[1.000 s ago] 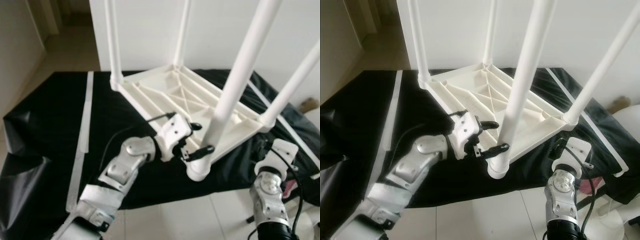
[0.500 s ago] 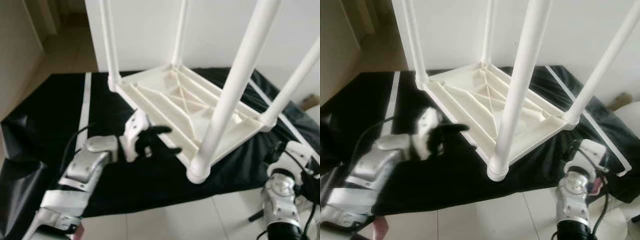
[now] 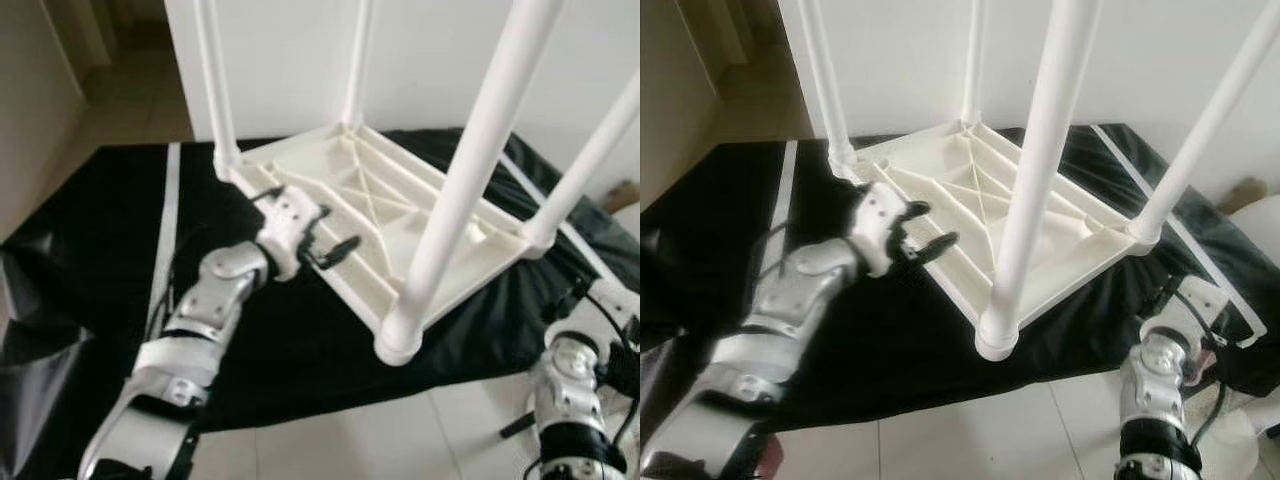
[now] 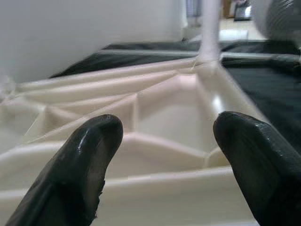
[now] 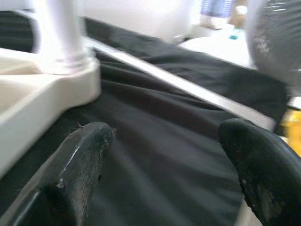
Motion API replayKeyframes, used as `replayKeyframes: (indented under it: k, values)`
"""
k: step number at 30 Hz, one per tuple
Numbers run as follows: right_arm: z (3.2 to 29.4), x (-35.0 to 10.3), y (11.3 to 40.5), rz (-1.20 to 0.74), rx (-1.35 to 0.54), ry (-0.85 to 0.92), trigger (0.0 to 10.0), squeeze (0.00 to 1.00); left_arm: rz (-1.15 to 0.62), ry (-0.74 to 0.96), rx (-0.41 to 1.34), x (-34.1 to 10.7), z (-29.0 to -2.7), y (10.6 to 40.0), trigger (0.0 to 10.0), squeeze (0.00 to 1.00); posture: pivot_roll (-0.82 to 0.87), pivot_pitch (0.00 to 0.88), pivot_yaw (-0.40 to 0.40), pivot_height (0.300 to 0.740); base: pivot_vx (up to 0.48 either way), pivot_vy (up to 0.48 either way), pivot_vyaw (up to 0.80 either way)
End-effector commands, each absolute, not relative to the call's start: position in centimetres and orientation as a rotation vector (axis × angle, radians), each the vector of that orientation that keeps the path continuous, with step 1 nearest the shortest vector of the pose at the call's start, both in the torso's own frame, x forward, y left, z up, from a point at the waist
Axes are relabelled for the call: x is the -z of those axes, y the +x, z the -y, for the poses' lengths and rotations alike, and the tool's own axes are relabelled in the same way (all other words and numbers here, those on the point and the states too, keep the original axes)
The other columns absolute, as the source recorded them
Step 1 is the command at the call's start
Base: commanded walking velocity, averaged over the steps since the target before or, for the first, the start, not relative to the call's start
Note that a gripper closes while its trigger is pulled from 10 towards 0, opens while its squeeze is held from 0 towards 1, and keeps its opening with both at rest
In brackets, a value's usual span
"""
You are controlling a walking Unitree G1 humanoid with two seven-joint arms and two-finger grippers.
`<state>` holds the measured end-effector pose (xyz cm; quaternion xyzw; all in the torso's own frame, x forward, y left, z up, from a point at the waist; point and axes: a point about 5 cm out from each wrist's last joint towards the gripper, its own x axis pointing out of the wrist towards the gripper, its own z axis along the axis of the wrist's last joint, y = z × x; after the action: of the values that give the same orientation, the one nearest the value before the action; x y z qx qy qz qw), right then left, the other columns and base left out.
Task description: Building children table
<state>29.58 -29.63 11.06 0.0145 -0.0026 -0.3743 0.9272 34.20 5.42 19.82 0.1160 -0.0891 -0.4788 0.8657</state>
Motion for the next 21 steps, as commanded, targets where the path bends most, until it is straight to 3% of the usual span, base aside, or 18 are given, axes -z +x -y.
replayKeyframes:
  k: [1, 21]
  values:
    - [29.7, -10.4, 29.9, -0.044, 0.73, 0.043, 10.0, 0.0, 0.221, 0.229, 0.976, -20.6, -4.8, 33.9, 10.0, 0.0, 0.02, 0.032, -0.009, 0.74, 0.0, 0.0, 0.0]
    - [27.6, -11.0, 33.8, -0.106, 0.363, 0.071, 10.0, 0.0, 0.305, 0.151, 1.097, -20.7, 0.1, 29.9, 10.0, 0.0, 0.09, 0.002, -0.038, 0.74, 0.0, 0.0, 0.0]
